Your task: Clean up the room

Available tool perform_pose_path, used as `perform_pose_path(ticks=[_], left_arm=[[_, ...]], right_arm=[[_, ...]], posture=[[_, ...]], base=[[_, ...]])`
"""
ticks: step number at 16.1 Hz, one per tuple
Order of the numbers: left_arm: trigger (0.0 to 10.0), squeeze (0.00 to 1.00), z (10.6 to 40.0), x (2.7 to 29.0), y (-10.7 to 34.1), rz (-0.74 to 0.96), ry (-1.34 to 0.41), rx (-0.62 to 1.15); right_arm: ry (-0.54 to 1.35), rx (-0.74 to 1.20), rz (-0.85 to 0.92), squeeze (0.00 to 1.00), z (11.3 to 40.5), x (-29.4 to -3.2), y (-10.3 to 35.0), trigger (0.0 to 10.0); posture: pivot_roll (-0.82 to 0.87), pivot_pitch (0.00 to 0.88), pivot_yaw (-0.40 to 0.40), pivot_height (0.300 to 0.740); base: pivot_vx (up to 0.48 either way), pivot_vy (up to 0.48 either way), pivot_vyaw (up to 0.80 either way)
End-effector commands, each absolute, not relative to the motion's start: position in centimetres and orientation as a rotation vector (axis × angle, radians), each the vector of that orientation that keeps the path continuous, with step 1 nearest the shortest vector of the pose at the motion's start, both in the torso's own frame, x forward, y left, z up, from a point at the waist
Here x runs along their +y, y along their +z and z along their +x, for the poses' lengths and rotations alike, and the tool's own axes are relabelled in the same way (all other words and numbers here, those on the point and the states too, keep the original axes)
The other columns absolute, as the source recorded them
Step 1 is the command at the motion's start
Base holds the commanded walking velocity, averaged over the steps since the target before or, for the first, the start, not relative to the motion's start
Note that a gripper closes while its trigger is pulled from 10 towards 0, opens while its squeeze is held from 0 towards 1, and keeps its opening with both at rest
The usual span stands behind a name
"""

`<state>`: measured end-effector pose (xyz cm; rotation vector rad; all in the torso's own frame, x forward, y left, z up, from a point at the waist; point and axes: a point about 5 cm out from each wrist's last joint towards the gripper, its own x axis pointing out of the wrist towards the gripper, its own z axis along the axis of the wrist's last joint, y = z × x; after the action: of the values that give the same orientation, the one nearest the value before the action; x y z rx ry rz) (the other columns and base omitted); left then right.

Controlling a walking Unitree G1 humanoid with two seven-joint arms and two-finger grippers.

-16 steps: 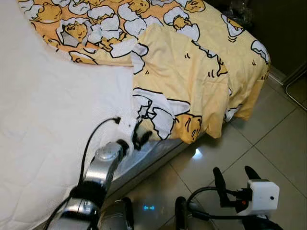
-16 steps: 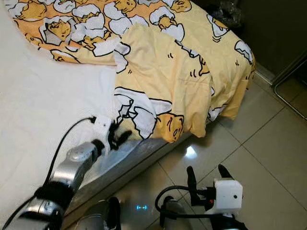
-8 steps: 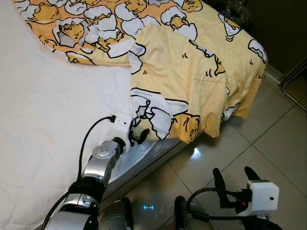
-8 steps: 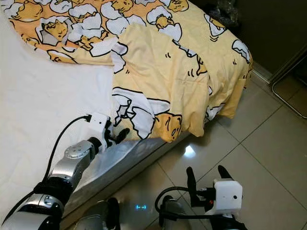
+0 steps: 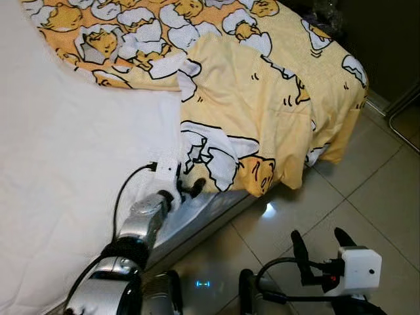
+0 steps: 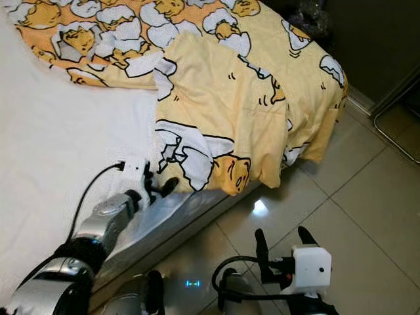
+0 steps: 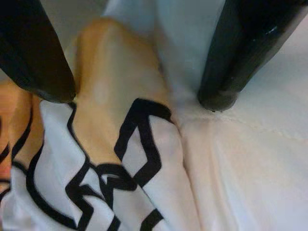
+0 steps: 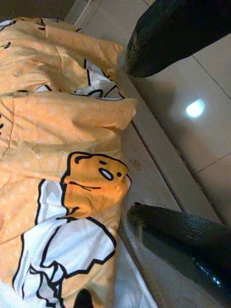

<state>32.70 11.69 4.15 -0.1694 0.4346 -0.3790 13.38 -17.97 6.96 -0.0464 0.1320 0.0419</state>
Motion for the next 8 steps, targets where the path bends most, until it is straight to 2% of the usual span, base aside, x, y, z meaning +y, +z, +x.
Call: perform_pose_path(ticks=[1,3,7,8], left_arm=[[10.0,0.0,31.4,10.6,2.2,-0.269,-0.386,0.547],[10.0,0.0,31.4,9.3,2.2,-0.352,-0.392,0.557],[10.0,0.0,31.0,7.6,2.0,-0.356,-0.451,0.569],[5.7,0.0,30.7,7.1,2.0,-0.224,-0.512,0.545]], right_arm=[[0.041,0.147,-0.04,0.11,13.1,-18.2,6.9,10.0],[0.044,0.147,-0.047,0.1,13.1,-18.3,6.9,10.0],[0.041,0.148,-0.054,0.1,13.1,-18.5,6.9,10.0],[0.042,0.148,-0.054,0.1,13.1,-18.4,6.9,10.0]], posture=[[-0.12,0.231,-0.018,0.74],[-0.13,0.219,-0.019,0.74],[-0.14,0.211,-0.02,0.74],[-0.13,0.219,-0.019,0.74]], base=[[0.0,0.0,0.0],[0.0,0.0,0.0],[0.0,0.0,0.0],[0.0,0.0,0.0]])
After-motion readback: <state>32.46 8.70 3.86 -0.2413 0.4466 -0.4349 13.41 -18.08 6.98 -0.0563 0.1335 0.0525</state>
